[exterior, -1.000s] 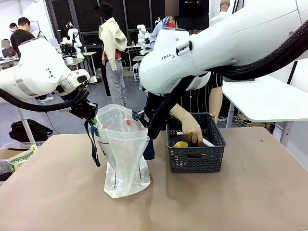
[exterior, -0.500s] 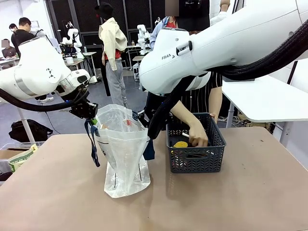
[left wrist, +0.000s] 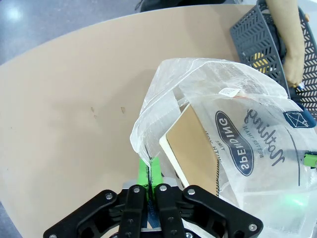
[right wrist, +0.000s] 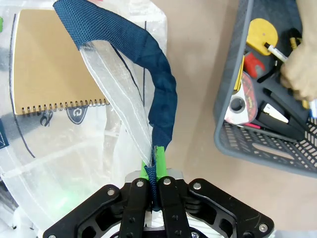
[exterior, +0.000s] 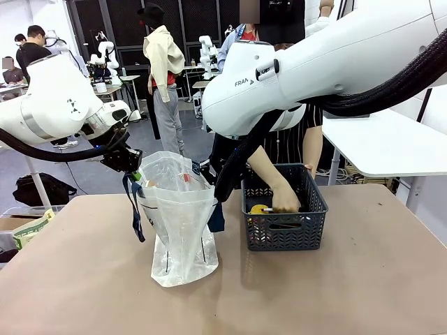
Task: Transfer purchased items from the store into the shopping bag.
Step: Move the Reusable shopping bag to the right side of the table.
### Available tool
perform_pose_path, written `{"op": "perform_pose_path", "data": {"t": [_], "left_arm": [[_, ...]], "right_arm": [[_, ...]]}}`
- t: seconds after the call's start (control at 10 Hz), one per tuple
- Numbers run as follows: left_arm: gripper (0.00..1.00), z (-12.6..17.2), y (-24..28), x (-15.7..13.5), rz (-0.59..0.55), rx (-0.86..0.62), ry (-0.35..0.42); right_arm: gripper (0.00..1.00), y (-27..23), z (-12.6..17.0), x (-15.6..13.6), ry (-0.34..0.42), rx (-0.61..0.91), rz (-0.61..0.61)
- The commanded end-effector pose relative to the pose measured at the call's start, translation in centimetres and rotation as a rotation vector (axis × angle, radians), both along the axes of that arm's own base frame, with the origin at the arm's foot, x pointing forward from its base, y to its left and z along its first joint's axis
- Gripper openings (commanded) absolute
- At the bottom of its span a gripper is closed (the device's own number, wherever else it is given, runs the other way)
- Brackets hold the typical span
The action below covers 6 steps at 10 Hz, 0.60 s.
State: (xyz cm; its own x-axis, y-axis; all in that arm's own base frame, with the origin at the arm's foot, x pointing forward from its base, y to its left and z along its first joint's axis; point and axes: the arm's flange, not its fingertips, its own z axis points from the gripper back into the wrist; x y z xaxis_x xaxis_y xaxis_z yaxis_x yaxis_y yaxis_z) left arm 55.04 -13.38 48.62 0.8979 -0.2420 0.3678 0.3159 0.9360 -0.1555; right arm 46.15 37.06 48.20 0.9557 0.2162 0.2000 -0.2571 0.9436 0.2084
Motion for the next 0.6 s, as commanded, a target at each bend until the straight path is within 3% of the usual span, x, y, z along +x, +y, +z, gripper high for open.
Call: {"op": "perform_pose_path", "data": {"t": [0.0,0.5], "left_arm": [[0.00,0.01,0.07,0.02,0.001,0.000,0.000],[0.00,0.01,0.07,0.02,0.001,0.000,0.000]], "right_arm": [[0.00,0.00,0.07,-0.02,-0.002,0.000,0.004],[0.00,0.00,0.07,-0.02,-0.002,0.000,0.004]]}}
